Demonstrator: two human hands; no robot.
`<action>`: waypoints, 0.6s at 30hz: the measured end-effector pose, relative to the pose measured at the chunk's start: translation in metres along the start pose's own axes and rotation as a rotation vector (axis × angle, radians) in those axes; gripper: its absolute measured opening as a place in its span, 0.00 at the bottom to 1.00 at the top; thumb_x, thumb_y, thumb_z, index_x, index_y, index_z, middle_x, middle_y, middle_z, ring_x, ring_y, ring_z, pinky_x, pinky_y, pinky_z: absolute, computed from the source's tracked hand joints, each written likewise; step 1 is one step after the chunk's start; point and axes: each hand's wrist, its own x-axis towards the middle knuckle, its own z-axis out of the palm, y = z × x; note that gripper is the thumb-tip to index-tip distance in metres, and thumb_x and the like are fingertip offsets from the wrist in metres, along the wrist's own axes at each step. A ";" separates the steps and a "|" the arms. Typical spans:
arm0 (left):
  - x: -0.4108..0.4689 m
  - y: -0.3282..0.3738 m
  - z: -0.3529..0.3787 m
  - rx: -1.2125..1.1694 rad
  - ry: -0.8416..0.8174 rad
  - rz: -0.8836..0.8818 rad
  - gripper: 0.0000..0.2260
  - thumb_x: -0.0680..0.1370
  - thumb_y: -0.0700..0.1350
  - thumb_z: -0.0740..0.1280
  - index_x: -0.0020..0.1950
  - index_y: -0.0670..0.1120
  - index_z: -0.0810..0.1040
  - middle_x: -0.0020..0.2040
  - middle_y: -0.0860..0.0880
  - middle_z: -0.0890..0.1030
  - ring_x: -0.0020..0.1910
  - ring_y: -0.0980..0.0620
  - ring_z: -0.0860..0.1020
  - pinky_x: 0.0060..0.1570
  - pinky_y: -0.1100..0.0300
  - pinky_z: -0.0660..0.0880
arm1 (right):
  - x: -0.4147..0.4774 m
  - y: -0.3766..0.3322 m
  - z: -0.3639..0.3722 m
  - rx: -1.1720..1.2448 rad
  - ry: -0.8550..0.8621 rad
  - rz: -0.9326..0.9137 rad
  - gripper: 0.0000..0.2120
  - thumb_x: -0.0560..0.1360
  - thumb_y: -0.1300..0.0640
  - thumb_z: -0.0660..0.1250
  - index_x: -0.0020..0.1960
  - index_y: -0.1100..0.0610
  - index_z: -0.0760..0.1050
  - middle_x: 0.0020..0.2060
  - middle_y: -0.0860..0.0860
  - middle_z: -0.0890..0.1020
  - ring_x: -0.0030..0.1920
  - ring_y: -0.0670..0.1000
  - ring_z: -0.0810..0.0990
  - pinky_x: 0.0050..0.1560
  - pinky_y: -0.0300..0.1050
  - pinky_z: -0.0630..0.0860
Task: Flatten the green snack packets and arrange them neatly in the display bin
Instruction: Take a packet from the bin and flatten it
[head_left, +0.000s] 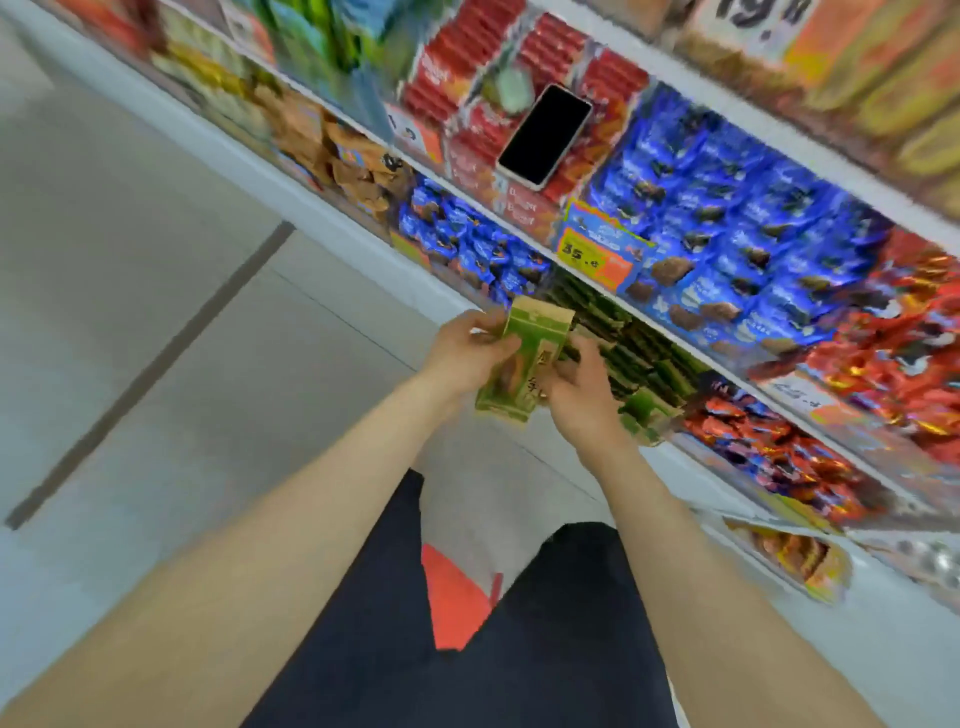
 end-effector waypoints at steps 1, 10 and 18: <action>-0.015 0.006 -0.014 -0.024 0.019 -0.033 0.11 0.80 0.39 0.76 0.59 0.41 0.78 0.50 0.43 0.86 0.41 0.51 0.84 0.38 0.62 0.81 | -0.008 -0.014 0.010 -0.042 -0.004 0.030 0.18 0.81 0.62 0.69 0.69 0.54 0.71 0.55 0.52 0.86 0.54 0.49 0.87 0.52 0.46 0.84; -0.091 0.018 -0.172 -0.096 0.339 -0.096 0.11 0.81 0.49 0.73 0.60 0.47 0.78 0.55 0.45 0.84 0.54 0.47 0.84 0.54 0.46 0.83 | -0.044 -0.125 0.165 -0.471 -0.221 -0.004 0.08 0.83 0.57 0.63 0.62 0.56 0.73 0.50 0.55 0.85 0.51 0.56 0.84 0.48 0.48 0.77; -0.102 0.019 -0.371 -0.295 0.530 -0.036 0.07 0.83 0.46 0.73 0.56 0.44 0.79 0.50 0.48 0.88 0.50 0.49 0.87 0.49 0.43 0.86 | -0.037 -0.204 0.368 -0.683 -0.463 -0.368 0.10 0.84 0.56 0.64 0.64 0.56 0.75 0.47 0.48 0.82 0.43 0.44 0.79 0.41 0.40 0.72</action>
